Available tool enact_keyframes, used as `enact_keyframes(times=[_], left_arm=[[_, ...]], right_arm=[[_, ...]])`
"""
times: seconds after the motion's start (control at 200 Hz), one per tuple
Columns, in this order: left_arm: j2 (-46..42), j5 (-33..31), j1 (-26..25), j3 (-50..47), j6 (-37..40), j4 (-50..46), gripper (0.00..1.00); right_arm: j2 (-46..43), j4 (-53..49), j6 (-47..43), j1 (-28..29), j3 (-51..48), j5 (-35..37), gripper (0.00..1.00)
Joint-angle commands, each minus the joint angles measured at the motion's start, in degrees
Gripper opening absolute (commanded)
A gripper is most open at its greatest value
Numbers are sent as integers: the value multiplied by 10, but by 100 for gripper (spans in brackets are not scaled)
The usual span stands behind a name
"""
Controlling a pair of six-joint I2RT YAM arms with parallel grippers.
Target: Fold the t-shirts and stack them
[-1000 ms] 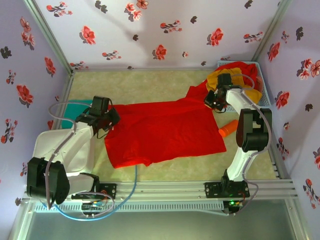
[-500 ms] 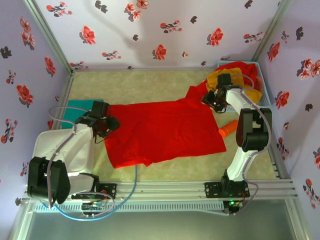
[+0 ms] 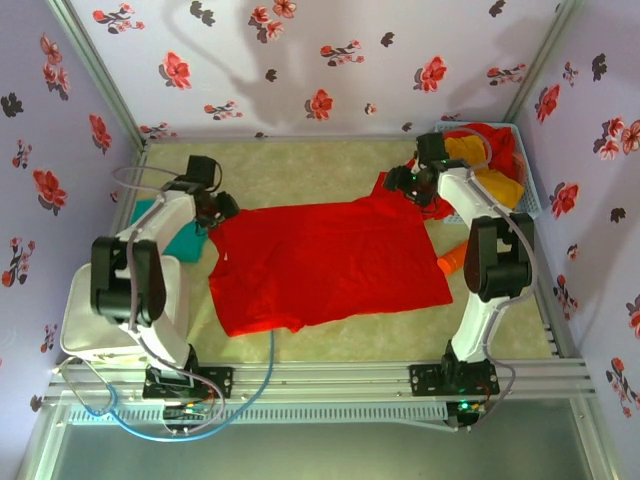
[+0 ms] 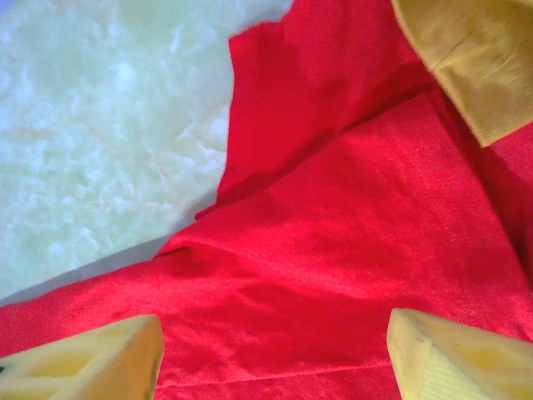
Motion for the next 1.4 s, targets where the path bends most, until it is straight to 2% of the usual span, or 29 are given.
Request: enact_keyframes(times=[0.0, 0.115, 0.415, 0.815, 0.955, 1.09, 1.235, 1.395], left_arm=[[60, 28, -15, 43, 9, -2, 40], [118, 24, -14, 75, 20, -21, 38], [242, -16, 10, 215, 77, -119, 35], [359, -43, 26, 409, 138, -206, 31], [305, -42, 25, 389, 146, -191, 33], [197, -44, 0, 328, 151, -187, 35], [79, -74, -53, 224, 151, -178, 35], [-9, -107, -142, 98, 143, -147, 35]], right_arm=[[34, 15, -5, 1, -6, -10, 70], [51, 33, 2, 1, -25, -3, 68], [84, 1, 34, -1, -34, 43, 61], [76, 4, 48, -1, -42, 50, 61], [52, 23, 41, -1, -53, 30, 62], [13, 48, 33, 1, -73, 0, 66], [-24, 46, 22, 9, -89, -17, 71], [-59, 43, 21, 18, -120, -26, 72]])
